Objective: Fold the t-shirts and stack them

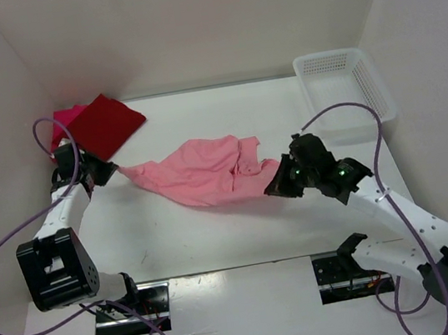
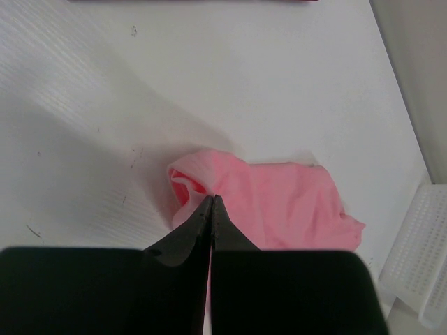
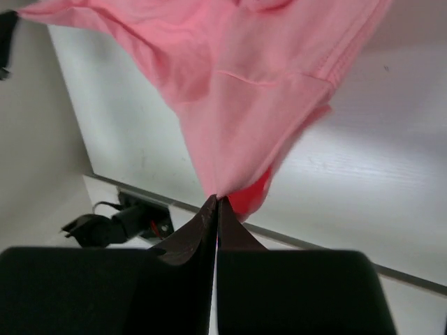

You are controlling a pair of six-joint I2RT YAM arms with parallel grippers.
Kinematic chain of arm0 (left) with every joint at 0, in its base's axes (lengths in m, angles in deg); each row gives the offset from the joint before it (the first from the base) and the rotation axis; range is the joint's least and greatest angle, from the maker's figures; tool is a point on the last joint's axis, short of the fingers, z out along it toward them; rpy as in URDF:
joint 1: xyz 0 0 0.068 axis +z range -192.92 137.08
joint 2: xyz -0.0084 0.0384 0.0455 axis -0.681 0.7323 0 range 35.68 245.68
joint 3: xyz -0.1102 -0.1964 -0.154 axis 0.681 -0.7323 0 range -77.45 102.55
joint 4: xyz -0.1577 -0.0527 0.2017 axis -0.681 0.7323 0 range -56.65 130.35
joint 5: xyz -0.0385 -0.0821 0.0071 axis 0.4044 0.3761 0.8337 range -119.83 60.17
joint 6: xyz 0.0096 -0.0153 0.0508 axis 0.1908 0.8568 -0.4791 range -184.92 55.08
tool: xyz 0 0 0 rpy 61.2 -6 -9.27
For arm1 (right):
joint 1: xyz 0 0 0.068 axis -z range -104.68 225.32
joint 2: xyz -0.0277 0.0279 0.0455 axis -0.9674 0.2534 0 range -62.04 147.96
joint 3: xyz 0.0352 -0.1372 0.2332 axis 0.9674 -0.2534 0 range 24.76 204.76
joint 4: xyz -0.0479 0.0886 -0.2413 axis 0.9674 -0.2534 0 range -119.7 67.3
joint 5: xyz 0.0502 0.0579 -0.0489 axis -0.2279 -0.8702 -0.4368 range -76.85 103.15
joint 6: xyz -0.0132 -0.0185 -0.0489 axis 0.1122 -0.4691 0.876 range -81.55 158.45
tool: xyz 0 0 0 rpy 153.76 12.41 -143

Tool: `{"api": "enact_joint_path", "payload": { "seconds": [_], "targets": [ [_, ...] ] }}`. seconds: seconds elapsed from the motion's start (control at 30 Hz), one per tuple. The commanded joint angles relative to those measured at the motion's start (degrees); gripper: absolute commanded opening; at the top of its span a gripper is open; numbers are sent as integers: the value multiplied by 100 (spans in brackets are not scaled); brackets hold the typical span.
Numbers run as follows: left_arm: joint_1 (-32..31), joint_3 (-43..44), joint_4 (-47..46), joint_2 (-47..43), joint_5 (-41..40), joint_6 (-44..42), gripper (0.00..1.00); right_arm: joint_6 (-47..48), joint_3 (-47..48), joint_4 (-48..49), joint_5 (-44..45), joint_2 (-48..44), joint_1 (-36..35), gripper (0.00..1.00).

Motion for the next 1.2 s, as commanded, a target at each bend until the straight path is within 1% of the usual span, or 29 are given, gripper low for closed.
{"api": "enact_joint_path", "payload": {
  "seconds": [0.0,0.03,0.07,0.1,0.17,0.2,0.23,0.37,0.43,0.5,0.53,0.57,0.63,0.67,0.73,0.77,0.8,0.83,0.9,0.93,0.97,1.07,1.1,1.17],
  "targets": [
    [15,98,-48,10,-70,-178,0,280,-862,-336,-425,417,166,1],
    [15,98,-48,63,-71,-178,0,350,-917,-202,-234,592,219,1],
    [15,98,-48,115,-71,-178,0,412,-917,-44,-232,690,463,1],
    [15,168,-100,168,-71,-178,0,482,-917,340,-319,795,613,3],
    [15,221,-162,353,-71,-178,0,640,-813,659,-329,1295,816,3],
    [-37,282,-162,458,-71,-178,0,728,-498,739,-241,1532,817,3],
    [-37,335,-162,520,-123,-178,0,816,-330,826,38,2013,817,3],
    [-108,879,-162,845,-176,-178,0,1404,443,1126,41,3088,1246,3],
    [-168,1082,-162,977,-176,-178,0,1467,856,1196,181,3466,1248,1],
    [-239,1240,-93,1048,-176,-178,0,1546,1051,1022,-29,3416,1248,0],
    [-300,1293,-92,1048,-176,-178,0,1546,1052,873,-30,3267,1134,0],
    [-301,1294,-92,917,-176,-178,0,1546,991,732,-30,2770,1038,0],
    [-301,1233,-92,864,-176,-178,0,1336,711,250,-170,2127,634,0],
    [-301,1232,-92,863,-228,-178,0,1187,578,99,-423,1410,484,0],
    [-301,1232,-92,863,-229,-178,0,625,210,-313,-775,764,167,0],
    [-301,1232,-92,863,-229,-178,0,432,121,-411,-1038,265,88,0],
    [-301,1232,-92,863,-229,-178,0,169,50,-482,-1110,86,26,0],
    [-301,1232,-92,863,-229,-178,0,114,-72,-534,-1111,-29,26,0],
    [-301,1285,-145,925,-229,-178,0,166,-266,-413,-1111,31,26,0],
    [-301,1346,-145,1046,-229,-178,0,218,-545,-64,-1111,162,104,0],
    [-301,1346,-145,1048,-229,-178,0,271,-678,131,-1172,503,166,0],
    [-301,1399,-145,1206,-229,-178,0,473,-925,676,-682,1119,280,0],
    [-301,1451,-145,1267,-229,-230,0,630,-926,756,-393,1574,446,0],
    [-354,1513,-145,1329,-229,-231,0,702,-795,1036,-390,1902,588,0]
  ]
}}
